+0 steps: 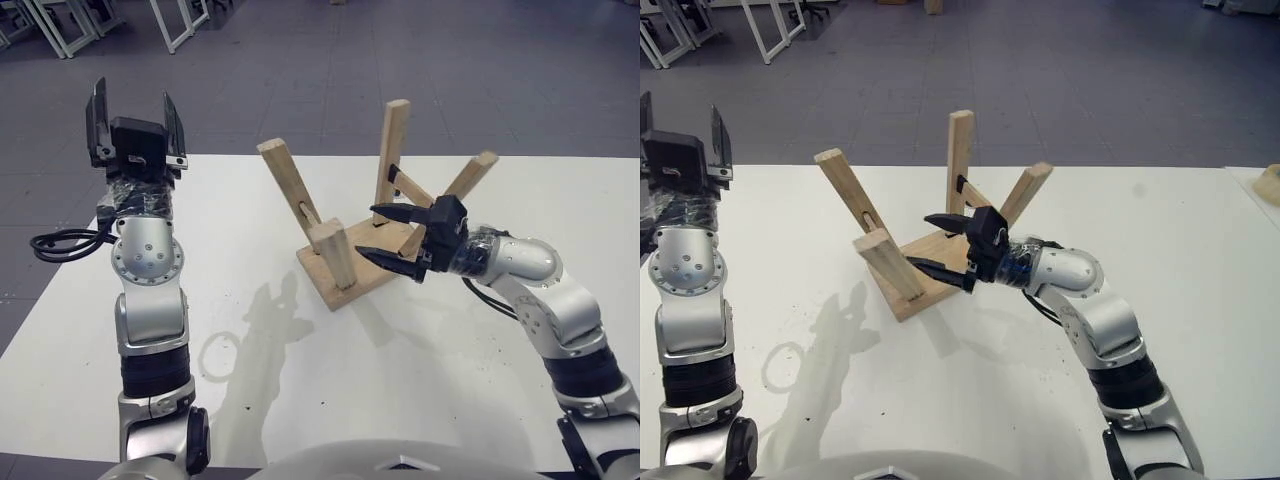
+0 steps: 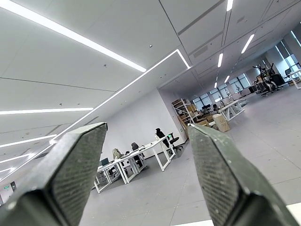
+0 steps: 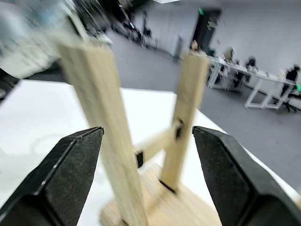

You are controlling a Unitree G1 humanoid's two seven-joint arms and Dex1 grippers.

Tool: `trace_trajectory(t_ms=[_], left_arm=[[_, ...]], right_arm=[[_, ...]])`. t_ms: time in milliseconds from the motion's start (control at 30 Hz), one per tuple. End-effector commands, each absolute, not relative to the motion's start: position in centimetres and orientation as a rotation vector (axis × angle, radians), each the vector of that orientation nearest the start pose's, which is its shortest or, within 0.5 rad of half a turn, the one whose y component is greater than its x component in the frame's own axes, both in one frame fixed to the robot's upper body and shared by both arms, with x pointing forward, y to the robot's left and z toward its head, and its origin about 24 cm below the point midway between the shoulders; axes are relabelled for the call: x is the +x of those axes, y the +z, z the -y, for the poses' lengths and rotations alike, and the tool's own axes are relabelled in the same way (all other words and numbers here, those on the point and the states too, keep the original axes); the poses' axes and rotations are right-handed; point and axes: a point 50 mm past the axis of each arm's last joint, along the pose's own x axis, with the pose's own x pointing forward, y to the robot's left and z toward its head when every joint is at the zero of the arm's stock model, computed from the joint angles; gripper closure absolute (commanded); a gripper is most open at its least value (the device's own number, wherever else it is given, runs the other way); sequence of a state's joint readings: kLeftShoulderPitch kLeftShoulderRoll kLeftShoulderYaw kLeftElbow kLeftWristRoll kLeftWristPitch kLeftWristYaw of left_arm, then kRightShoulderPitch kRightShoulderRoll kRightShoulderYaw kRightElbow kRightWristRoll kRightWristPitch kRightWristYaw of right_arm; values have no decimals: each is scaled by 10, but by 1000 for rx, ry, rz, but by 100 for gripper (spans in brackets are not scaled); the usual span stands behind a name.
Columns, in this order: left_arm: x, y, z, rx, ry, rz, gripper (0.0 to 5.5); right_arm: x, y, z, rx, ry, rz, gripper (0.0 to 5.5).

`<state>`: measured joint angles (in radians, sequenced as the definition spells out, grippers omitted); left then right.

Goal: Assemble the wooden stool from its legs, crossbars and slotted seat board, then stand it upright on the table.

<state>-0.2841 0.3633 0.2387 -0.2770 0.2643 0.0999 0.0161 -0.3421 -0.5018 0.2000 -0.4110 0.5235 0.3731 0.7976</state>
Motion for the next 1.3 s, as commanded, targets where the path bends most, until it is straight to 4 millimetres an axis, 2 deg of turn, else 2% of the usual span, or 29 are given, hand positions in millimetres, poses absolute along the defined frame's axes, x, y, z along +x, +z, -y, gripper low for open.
trace_trajectory(t_ms=[33, 100, 200, 300, 333, 400, 467, 567, 667, 767, 867, 1033, 1067, 1167, 1300], left_arm=[[274, 194, -233, 568, 234, 463, 232], [276, 193, -236, 550, 199, 447, 232], [279, 191, -235, 391, 2, 419, 232], [266, 192, -237, 280, -303, 346, 232], [263, 194, -240, 275, -335, 334, 232], [263, 197, -241, 263, -334, 341, 232], [262, 197, -236, 244, -350, 352, 232], [255, 189, -224, 245, -477, 316, 232], [244, 173, -222, 288, -640, 182, 232], [237, 169, -230, 324, -731, 100, 232], [232, 165, -238, 353, -829, 14, 232], [224, 164, -235, 335, -1038, -102, 232], [224, 165, -237, 337, -1057, -117, 232], [237, 176, -248, 339, -1051, -98, 232], [255, 179, -260, 334, -1054, -105, 232]], right_arm=[[243, 180, 119, -183, 1226, 162, 201], [239, 186, 124, -162, 1216, 156, 201], [241, 222, 141, -70, 1163, 255, 201], [260, 253, 182, -83, 997, 316, 201], [276, 257, 206, -109, 835, 323, 201], [301, 250, 249, -176, 546, 286, 201], [317, 228, 265, -285, 438, 201, 201], [333, 189, 257, -375, 486, 97, 201], [338, 169, 236, -441, 631, 71, 201], [330, 167, 231, -471, 725, 86, 201], [313, 171, 226, -504, 828, 104, 201], [295, 175, 215, -528, 935, 90, 201], [295, 175, 215, -525, 939, 82, 201], [294, 167, 232, -540, 928, -6, 201], [285, 160, 255, -490, 1021, -155, 201]])
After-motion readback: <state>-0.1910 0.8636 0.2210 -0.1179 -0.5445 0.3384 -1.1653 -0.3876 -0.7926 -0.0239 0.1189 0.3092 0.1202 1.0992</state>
